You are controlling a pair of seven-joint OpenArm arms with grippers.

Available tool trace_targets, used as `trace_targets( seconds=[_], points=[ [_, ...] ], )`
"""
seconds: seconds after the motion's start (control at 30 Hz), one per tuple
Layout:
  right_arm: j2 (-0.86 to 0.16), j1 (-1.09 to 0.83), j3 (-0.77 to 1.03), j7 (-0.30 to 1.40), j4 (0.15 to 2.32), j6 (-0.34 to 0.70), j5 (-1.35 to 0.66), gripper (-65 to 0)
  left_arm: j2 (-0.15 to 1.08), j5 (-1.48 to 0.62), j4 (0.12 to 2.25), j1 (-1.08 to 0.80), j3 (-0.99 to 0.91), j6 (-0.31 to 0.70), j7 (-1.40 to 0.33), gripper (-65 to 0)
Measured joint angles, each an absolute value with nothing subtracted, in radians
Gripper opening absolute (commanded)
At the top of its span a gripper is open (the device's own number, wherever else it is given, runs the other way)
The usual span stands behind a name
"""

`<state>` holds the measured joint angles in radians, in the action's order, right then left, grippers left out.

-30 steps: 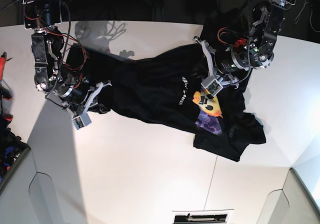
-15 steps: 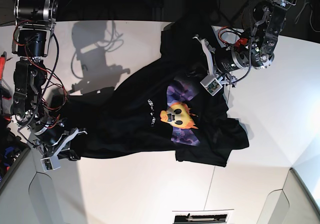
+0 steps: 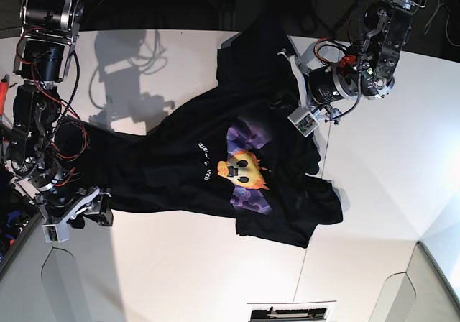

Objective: Layout the t-shirt on the table in an organized manner, then fold the t-shirt properly
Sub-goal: 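Grasp the shirt edge with the right gripper and pull it outward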

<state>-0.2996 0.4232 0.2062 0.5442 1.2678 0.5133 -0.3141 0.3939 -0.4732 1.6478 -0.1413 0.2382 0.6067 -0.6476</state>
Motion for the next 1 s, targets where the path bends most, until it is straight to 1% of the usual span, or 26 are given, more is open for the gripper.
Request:
trace_targets(
  seconds=[0.1,0.17,0.23,0.37,0.57,0.7,0.83,0.87,0.97,1.0],
  points=[
    [-0.302,0.397,0.225,0.653,1.268,0.517,-0.377,-24.1,0.404,-0.481,1.648,-0.141,0.238,0.608,-0.651,-60.4],
    [-0.302,0.356,0.228,0.717,1.268,0.546,-0.443,-24.1,0.427,-0.480,1.648,-0.141,0.238,0.613,-0.641,-60.4],
    [-0.300,0.291,0.228,0.717,1.268,0.573,-0.477,-24.1,0.449,-0.475,1.648,-0.142,0.238,0.613,-0.625,-60.4],
    [-0.300,0.167,0.229,0.667,1.281,0.577,-0.496,-24.1,0.463,-0.477,1.647,-0.143,0.238,0.612,-0.620,-60.4],
    [-0.302,0.039,0.236,0.673,1.424,0.577,-0.475,-24.1,0.460,-0.479,1.647,-0.145,0.238,0.613,-0.620,-60.4],
    [-0.302,-0.009,0.236,0.684,1.495,0.577,-0.437,-24.1,0.460,-0.461,1.647,-0.146,0.238,0.613,-0.612,-60.4],
    [-0.302,-0.014,0.236,0.682,1.499,0.576,-0.395,-24.4,0.466,-0.446,1.647,-0.144,0.239,0.614,-0.606,-60.4],
    [-0.302,-0.014,0.236,0.668,1.499,0.576,-0.363,-26.4,0.475,-0.447,1.648,-0.144,0.239,0.615,-0.605,-60.4],
    [-0.302,-0.014,0.236,0.584,1.490,0.575,-0.281,-35.8,0.508,-0.447,1.648,-0.144,0.240,0.615,-0.601,-60.4],
    [-0.304,-0.014,0.236,0.575,1.486,0.575,-0.274,-37.8,0.517,-0.447,1.648,-0.144,0.240,0.615,-0.598,-60.4]
  ],
)
